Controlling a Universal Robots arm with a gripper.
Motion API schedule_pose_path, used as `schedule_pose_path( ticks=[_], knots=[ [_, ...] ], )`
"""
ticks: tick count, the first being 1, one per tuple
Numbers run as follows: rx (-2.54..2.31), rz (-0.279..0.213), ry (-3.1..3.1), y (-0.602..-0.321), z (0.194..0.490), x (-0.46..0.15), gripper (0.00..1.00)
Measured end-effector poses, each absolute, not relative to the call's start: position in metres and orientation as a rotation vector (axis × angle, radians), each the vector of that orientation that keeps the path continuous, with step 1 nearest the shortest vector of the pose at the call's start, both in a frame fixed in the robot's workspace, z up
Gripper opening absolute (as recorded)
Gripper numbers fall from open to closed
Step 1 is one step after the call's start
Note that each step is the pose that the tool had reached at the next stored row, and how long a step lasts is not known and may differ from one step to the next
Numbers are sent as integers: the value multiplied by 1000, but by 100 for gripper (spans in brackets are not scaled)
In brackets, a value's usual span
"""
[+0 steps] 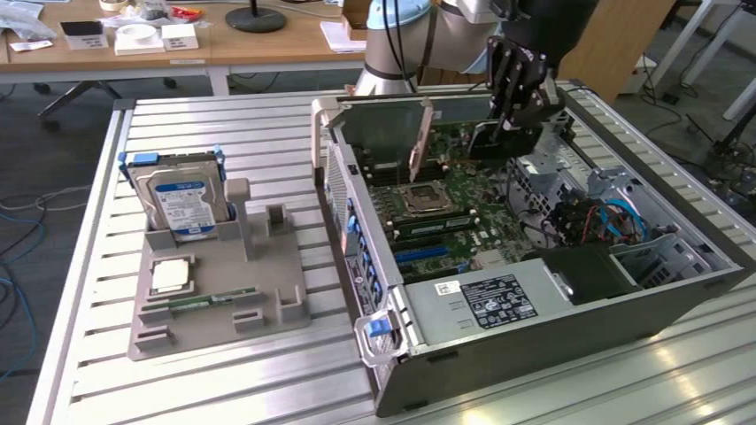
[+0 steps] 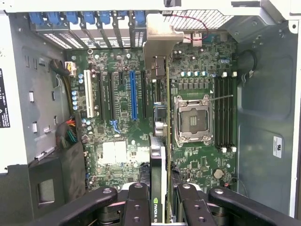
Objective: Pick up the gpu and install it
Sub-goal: 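Insert the gpu into the slot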
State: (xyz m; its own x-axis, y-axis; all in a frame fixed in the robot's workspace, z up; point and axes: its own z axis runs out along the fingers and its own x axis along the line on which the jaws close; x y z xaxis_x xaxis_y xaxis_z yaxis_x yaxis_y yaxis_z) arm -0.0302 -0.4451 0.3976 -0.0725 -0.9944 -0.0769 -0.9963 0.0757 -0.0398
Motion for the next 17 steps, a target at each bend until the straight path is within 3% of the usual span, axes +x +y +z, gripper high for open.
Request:
schedule_pose_path(
  ticks=[17],
  knots=[
    [-2047, 33, 2272, -442, 397, -33, 27]
  ],
)
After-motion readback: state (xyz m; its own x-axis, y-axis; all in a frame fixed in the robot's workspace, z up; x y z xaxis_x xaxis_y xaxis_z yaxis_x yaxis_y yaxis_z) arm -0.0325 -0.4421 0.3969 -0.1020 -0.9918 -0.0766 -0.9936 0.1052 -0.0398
